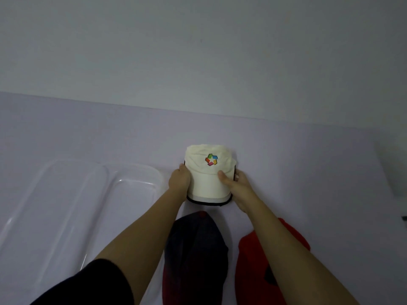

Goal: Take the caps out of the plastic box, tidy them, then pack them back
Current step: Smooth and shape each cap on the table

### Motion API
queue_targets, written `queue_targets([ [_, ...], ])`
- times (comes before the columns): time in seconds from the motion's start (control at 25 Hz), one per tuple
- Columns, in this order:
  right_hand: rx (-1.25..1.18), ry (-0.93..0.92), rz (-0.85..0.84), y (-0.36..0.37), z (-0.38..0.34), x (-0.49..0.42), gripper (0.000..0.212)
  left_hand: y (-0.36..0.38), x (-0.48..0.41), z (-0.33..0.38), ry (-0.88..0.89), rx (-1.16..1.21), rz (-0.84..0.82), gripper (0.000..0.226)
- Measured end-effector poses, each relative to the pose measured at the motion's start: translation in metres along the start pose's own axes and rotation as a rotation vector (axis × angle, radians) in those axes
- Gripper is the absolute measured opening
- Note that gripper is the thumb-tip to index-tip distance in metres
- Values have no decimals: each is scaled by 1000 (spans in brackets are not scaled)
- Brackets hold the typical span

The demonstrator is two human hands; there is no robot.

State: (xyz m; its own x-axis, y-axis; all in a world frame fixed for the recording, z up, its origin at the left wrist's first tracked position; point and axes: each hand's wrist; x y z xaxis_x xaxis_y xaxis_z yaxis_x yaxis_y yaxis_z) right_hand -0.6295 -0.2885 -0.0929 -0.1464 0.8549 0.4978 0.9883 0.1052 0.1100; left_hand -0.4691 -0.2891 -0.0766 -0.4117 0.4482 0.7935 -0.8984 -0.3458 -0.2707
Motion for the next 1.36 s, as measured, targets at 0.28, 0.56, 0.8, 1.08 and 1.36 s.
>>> queue_targets([
  [0.28,621,-117,205,5,1,0,65,-2,15,-4,219,-315,195,30],
  [0.56,637,-80,190,4,1,16,60,-1,31,-4,397,-533,74,21],
  [0.8,732,-196,31,-24,-46,63,48,-13,78,-3,648,-621,79,31],
  [1.08,740,-265,147,-147,-48,144,19,18,154,-52,777,-627,-237,19],
  [1.36,775,-3,-57,-193,21,177,27,56,149,-100,362,-570,-452,38],
])
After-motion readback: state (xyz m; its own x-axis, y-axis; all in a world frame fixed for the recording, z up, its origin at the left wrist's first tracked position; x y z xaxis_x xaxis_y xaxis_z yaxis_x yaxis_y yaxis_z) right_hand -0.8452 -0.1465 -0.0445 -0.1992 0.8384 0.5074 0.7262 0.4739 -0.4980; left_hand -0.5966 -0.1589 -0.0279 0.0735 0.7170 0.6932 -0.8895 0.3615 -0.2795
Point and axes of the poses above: each hand's wrist, its own x-axis away from the middle knuckle, its own y-axis out of the palm, z = x × y, and after that the axes turned 4 degrees about -y, right-handed
